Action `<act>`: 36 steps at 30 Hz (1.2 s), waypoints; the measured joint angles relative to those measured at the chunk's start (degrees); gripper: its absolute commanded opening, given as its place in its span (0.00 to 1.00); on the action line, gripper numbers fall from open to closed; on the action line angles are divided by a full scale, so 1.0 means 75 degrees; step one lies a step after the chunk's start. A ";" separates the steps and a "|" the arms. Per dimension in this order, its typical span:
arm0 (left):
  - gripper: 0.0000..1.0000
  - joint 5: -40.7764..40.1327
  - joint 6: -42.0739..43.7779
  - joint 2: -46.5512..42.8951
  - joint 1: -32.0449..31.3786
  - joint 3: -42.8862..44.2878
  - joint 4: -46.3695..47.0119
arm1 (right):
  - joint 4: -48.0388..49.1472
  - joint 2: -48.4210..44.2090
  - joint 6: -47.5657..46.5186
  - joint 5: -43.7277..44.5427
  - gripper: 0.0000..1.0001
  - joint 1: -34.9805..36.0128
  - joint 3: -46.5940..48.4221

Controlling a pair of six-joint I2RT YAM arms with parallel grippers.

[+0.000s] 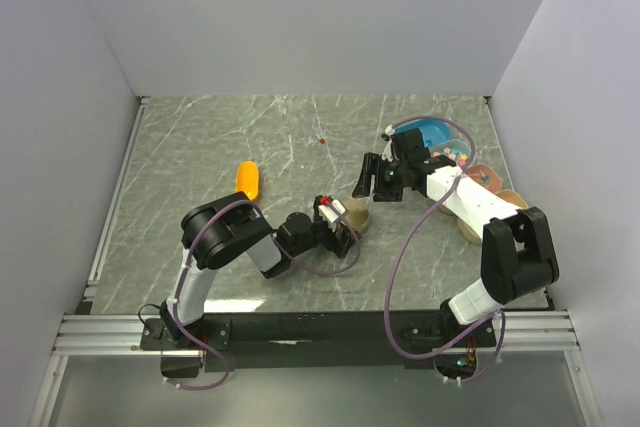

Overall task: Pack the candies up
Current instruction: Screw the bottle lid onto the packing bottle.

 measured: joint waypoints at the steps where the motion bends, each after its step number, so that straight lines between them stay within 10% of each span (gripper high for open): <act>1: 0.89 0.0017 0.0009 0.0003 -0.0003 0.0006 -0.0012 | 0.0003 0.0035 -0.0015 -0.0026 0.70 0.0000 0.0003; 18: 0.81 0.0157 0.0035 0.0003 0.0026 0.0143 -0.0221 | 0.0003 0.0195 -0.0248 0.0050 0.46 0.0076 0.0003; 36: 0.81 0.0181 0.0058 -0.0003 0.0032 0.0227 -0.0376 | -0.0067 0.0312 -0.0361 0.0667 0.42 0.0478 0.0003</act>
